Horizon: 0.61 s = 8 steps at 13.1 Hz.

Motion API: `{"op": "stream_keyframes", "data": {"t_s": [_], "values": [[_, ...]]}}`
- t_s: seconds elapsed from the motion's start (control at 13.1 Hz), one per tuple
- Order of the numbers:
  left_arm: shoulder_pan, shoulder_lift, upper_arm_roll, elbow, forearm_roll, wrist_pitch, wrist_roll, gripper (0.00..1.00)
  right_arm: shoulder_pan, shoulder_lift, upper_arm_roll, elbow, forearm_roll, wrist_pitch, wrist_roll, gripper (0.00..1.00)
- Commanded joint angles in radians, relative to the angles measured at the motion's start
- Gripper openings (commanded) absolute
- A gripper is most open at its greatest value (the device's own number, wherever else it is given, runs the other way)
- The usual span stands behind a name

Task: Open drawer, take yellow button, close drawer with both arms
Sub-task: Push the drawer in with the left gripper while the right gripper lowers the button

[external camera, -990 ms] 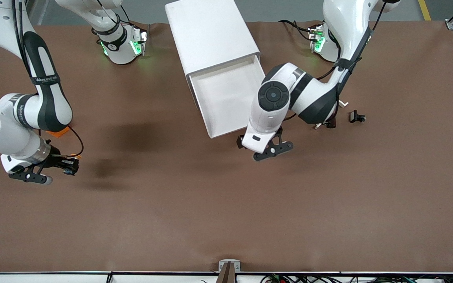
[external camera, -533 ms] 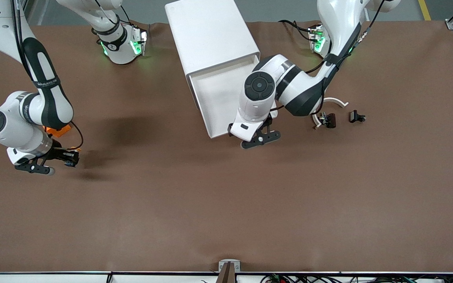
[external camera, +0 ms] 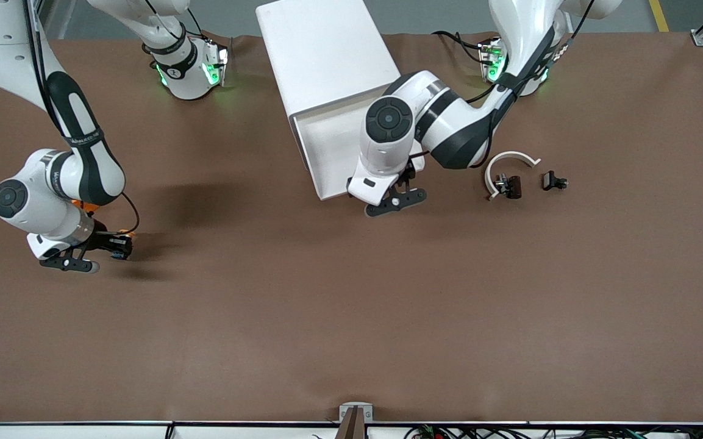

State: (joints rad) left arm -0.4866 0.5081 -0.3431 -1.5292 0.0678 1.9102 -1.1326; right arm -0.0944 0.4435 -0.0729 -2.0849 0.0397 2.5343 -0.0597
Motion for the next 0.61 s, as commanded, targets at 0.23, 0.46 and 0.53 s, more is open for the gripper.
{"op": "stream_keyframes", "data": {"t_s": [0.23,0.46,0.53], "values": [[0.002,-0.026,-0.071,-0.034,-0.025,-0.033,-0.125,1.0,-0.037,0.038,0.021,-0.001,0.014,0.057,-0.071,0.0],[0.002,-0.022,-0.109,-0.034,-0.025,-0.048,-0.179,1.0,-0.034,0.038,0.021,0.005,0.015,0.054,-0.066,1.0],[0.002,-0.022,-0.125,-0.04,-0.025,-0.049,-0.203,1.0,-0.033,0.037,0.021,0.012,0.015,0.047,-0.065,1.0]]}}
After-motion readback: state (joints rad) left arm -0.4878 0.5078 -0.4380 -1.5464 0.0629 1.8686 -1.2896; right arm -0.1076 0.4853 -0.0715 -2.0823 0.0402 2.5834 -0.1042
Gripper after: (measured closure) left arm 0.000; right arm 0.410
